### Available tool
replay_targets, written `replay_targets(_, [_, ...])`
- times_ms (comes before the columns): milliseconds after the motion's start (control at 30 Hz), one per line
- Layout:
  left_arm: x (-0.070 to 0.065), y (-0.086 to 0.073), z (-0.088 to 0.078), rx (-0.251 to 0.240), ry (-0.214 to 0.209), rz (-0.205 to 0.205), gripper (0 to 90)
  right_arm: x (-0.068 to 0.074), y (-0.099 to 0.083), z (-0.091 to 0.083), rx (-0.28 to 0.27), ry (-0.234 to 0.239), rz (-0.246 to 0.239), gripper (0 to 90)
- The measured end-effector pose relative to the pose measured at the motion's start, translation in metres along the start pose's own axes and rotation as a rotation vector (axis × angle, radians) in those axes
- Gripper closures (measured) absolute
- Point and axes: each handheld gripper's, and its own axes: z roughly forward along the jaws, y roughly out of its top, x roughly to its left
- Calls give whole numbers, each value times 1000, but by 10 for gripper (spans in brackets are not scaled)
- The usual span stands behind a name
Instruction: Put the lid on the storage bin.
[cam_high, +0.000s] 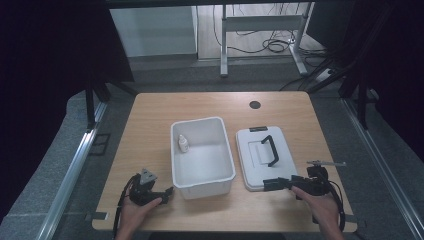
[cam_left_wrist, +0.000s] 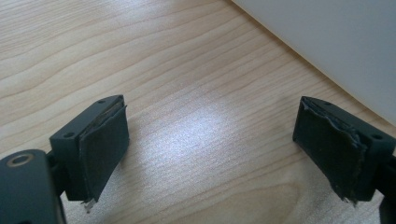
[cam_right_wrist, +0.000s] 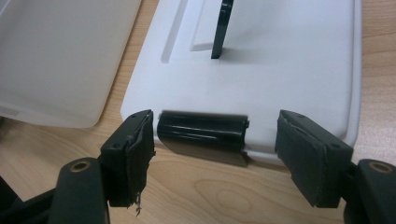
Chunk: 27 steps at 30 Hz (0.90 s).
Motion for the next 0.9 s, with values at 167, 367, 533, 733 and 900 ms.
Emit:
replay_targets(167, [-1,-2,-2,0,4,-4,106,-3,4,-2,-10,8,3,282])
replay_targets(367, [1,-3,-3,0,0,0,106,-2,9,0,-15,13,4,286])
replay_targets(533, [1,-3,-3,0,-1,0,106,-4,10,3,-6,13,12,299])
replay_targets(733, [1,-3,-3,0,-3,2,105,-6,8,3,5,23,24,305])
replay_targets(900, [0,-4,-4,-1,2,-1,109,-3,7,-1,-1,30,23,307])
